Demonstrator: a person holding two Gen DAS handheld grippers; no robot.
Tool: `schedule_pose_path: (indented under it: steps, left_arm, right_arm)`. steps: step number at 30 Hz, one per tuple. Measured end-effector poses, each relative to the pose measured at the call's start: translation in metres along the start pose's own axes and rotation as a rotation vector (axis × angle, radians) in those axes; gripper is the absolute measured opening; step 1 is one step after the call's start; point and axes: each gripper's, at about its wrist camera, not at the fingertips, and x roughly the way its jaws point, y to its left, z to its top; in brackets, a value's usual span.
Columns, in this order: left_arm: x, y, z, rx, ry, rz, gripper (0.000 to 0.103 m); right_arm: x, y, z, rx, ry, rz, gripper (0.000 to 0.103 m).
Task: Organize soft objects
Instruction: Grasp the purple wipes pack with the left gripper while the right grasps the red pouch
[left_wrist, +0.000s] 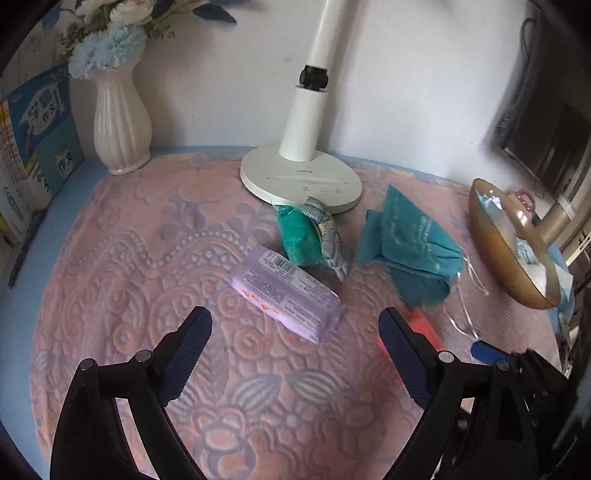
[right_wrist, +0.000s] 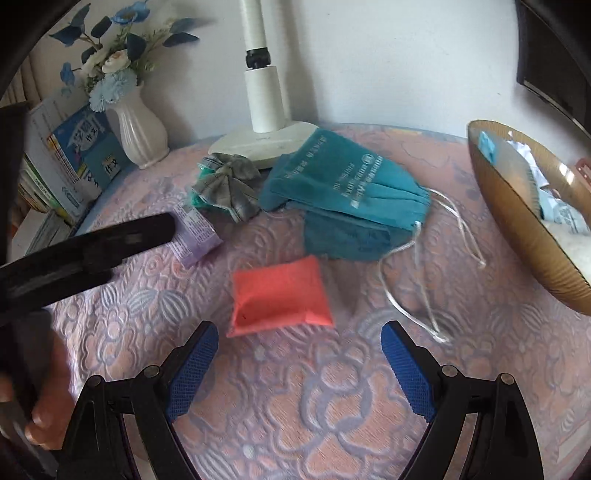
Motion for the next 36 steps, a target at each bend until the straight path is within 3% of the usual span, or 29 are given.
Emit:
schedule_pose_path:
  steps: [4, 7, 10, 17, 19, 24, 28, 29, 31, 33, 34, 35, 36]
  left_arm:
    - [0.044, -0.010, 0.004, -0.002, 0.050, 0.065, 0.090]
    - [0.058, -0.013, 0.004, 0.015, 0.042, 0.123, 0.090]
    - [0.053, -0.014, 0.000, 0.055, 0.052, 0.113, 0.086]
    - [0.022, 0.029, -0.021, 0.114, 0.098, 0.122, 0.086]
    - [0.013, 0.040, -0.022, 0.114, 0.085, 0.152, 0.085]
    - [0.007, 0.039, -0.016, 0.107, 0.089, 0.033, 0.085]
    - [0.023, 0.018, -0.006, 0.190, 0.082, 0.016, 0.085]
    - [0.030, 0.015, -0.004, 0.196, 0.087, 0.021, 0.078]
    - [0.040, 0.017, -0.001, 0.190, 0.098, 0.011, 0.075]
    - [0.041, 0.015, 0.001, 0.195, 0.078, 0.027, 0.074]
    - [0.041, 0.014, 0.000, 0.195, 0.075, 0.030, 0.069]
    - [0.041, 0.015, 0.002, 0.194, 0.068, 0.029, 0.058]
    - [0.040, 0.014, 0.002, 0.197, 0.061, 0.029, 0.051]
  right_arm:
    - [0.018, 0.006, 0.008, -0.017, -0.005, -0.029, 0.089]
    - [0.029, 0.010, 0.009, -0.031, 0.004, -0.053, 0.089]
    - [0.024, 0.007, 0.005, -0.028, -0.010, -0.078, 0.088]
    - [-0.009, -0.051, -0.023, 0.163, -0.041, -0.134, 0.087]
    - [-0.016, -0.063, -0.026, 0.199, -0.052, -0.110, 0.087]
    - [-0.016, -0.056, -0.011, 0.158, -0.017, 0.016, 0.087]
    - [-0.004, -0.030, -0.004, 0.059, 0.008, 0.004, 0.087]
    - [0.000, -0.025, -0.003, 0.050, 0.010, 0.007, 0.087]
    - [0.009, -0.017, -0.003, 0.038, 0.012, 0.003, 0.087]
    - [0.016, -0.009, -0.003, 0.018, 0.001, -0.041, 0.084]
    - [0.017, -0.005, -0.005, 0.002, -0.008, -0.070, 0.073]
    - [0.017, -0.001, -0.004, -0.021, -0.016, -0.098, 0.060]
    - [0.017, 0.002, -0.004, -0.034, -0.023, -0.107, 0.055]
